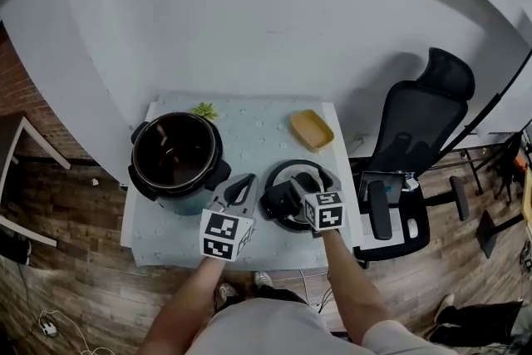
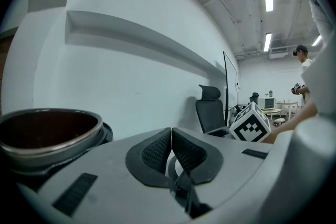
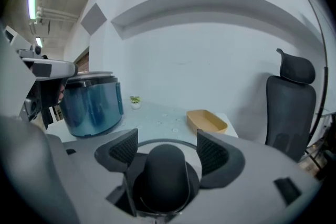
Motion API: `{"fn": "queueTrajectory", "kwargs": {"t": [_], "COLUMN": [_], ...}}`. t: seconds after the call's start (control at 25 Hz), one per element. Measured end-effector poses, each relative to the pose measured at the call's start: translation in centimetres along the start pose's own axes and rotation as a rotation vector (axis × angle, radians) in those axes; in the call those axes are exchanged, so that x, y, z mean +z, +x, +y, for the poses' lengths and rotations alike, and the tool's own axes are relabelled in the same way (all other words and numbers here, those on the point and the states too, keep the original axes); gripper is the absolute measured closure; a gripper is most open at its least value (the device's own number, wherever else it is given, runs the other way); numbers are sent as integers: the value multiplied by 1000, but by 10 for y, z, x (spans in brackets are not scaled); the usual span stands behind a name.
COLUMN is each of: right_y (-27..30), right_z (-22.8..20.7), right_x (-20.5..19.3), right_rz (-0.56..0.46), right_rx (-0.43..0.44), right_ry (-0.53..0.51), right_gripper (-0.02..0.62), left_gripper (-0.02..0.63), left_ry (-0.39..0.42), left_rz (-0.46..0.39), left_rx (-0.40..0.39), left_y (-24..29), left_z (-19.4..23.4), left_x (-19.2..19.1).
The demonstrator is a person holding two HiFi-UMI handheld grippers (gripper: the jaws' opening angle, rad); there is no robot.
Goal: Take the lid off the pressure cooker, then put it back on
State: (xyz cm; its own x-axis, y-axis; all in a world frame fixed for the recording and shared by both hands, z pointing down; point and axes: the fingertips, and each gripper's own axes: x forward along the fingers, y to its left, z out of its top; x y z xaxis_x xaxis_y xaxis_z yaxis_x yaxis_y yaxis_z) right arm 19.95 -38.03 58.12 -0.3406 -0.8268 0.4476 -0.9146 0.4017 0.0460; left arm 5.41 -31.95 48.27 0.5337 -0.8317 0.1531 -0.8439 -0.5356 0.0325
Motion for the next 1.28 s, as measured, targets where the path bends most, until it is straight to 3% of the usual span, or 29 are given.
{"fn": "queueTrajectory", "kwargs": {"t": [0.28,0.6,0.88,1.28], "right_y": [-40,-78,-85,-86], "right_z": [14,24,19,14], "right_x": [89,157,173,173], "right_rz": [-225,-399,-426,-426], "right_rx": [44,87,64,66], "right_ry": [-67,-99,-81,-47], "right_gripper": [281,422,594,594], "left_gripper": [592,592,591,592], "left_ry": [28,25,13,5], "left_rz": [-63,-112,-139,-128], "left_rx": [78,160,220,226], "left_y": [-7,-20,-35,-39], "left_z": [30,65,86,88], "left_x": [47,73,81,79]}}
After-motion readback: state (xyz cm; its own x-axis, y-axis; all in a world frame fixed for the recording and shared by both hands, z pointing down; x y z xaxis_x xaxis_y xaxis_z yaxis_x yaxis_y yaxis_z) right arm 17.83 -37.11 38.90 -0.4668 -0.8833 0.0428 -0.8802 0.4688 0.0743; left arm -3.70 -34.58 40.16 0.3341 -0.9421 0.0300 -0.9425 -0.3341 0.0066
